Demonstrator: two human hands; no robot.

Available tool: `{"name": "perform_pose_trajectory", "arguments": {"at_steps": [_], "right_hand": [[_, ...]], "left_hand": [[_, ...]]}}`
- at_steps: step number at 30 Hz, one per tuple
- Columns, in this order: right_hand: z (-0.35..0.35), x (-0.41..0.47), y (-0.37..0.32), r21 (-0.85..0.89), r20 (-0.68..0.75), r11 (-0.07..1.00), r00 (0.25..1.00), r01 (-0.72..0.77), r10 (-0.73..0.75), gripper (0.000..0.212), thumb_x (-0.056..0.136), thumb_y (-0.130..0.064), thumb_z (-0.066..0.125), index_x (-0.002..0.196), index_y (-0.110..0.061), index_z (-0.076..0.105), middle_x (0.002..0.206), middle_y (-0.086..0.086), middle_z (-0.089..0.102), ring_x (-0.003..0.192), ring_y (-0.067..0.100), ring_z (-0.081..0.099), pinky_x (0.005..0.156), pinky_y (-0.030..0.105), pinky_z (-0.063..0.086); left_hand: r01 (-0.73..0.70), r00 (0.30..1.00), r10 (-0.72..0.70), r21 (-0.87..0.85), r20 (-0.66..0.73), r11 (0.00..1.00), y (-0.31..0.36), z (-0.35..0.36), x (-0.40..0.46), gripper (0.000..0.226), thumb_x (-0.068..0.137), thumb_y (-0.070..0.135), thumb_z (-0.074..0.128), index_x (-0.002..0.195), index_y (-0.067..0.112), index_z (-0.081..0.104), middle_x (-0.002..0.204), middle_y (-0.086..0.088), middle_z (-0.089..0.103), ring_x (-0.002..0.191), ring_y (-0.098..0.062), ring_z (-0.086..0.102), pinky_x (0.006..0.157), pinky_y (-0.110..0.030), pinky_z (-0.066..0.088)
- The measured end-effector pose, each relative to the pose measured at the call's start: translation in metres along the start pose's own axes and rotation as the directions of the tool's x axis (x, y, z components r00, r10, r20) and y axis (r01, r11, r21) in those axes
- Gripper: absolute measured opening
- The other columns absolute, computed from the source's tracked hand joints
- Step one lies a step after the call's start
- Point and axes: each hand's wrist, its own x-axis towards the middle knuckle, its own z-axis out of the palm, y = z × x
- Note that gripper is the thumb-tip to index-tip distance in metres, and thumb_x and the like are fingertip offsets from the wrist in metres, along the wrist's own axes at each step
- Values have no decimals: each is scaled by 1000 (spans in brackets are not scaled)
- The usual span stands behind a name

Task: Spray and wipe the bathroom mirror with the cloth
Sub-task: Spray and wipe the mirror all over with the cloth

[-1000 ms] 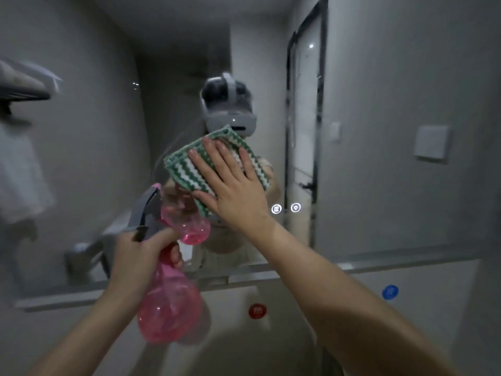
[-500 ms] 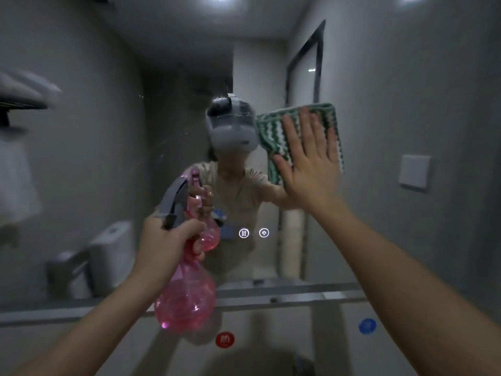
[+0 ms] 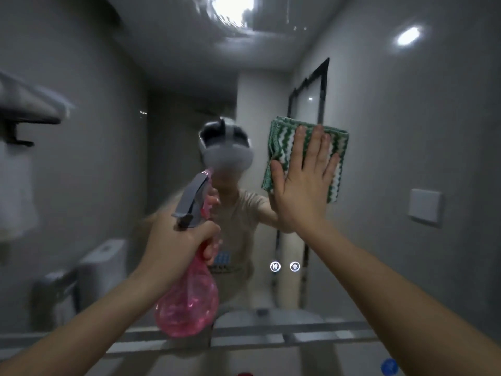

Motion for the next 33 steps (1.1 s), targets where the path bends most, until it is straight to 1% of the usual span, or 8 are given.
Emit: {"name": "perform_pose_trajectory", "arguments": {"at_steps": [5,10,16,19,23,27,30,33], "right_hand": [[5,24,-80,23,34,984,984,176,-177,70,97,-54,21,151,-14,3,159,18,5,146,32,1,115,45,-11],[15,11,-151,47,23,944,944,328,-329,68,96,-52,28,150,-10,25,155,21,21,144,35,17,116,49,0],[25,-54,-203,123,48,891,894,437,-445,65,95,-48,38,149,-11,28,155,17,24,144,30,15,118,48,1],[30,-86,-216,126,76,865,864,486,-497,65,96,-48,38,149,-13,26,156,14,20,145,27,13,119,47,2],[30,-85,-210,100,70,824,823,557,-564,62,96,-50,34,149,-17,31,155,11,26,143,24,20,118,46,8],[25,-53,-169,34,52,748,746,663,-664,57,97,-50,33,148,-23,35,154,7,31,142,21,28,117,45,13],[20,-20,-125,-3,12,794,794,607,-607,57,98,-51,33,148,-23,34,154,7,30,143,21,24,117,45,15],[12,9,-76,-19,7,851,851,525,-525,60,98,-53,27,150,-23,29,156,7,26,144,20,19,116,46,16]], "left_hand": [[-46,996,45,-10,-79,999,15,-55,2,9,76,-14,59,80,-6,58,39,-10,44,32,-20,40,36,-26,39],[-12,987,13,7,-160,1000,27,-104,-15,31,71,-3,65,44,11,62,36,-9,45,33,-21,44,38,-23,40],[44,961,-22,71,-276,997,27,-147,-52,29,79,-11,57,50,-7,52,36,-13,44,33,-20,42,37,-19,38],[86,949,-58,78,-309,993,23,-159,-65,41,80,-12,55,42,-3,46,37,-17,44,33,-21,43,37,-19,38],[117,942,-87,74,-324,990,19,-164,-68,44,80,-13,55,40,2,47,38,-18,44,33,-22,42,37,-20,38],[109,946,-74,94,-316,990,25,-151,-60,29,82,-12,55,59,6,55,39,-14,45,34,-22,43,38,-20,39],[101,955,-71,92,-288,991,32,-127,-51,12,84,-10,54,82,0,60,38,-7,46,33,-17,44,37,-21,40],[96,961,-74,71,-267,993,37,-96,-46,22,83,-11,53,95,6,60,40,-4,47,34,-16,45,37,-23,41]]}}
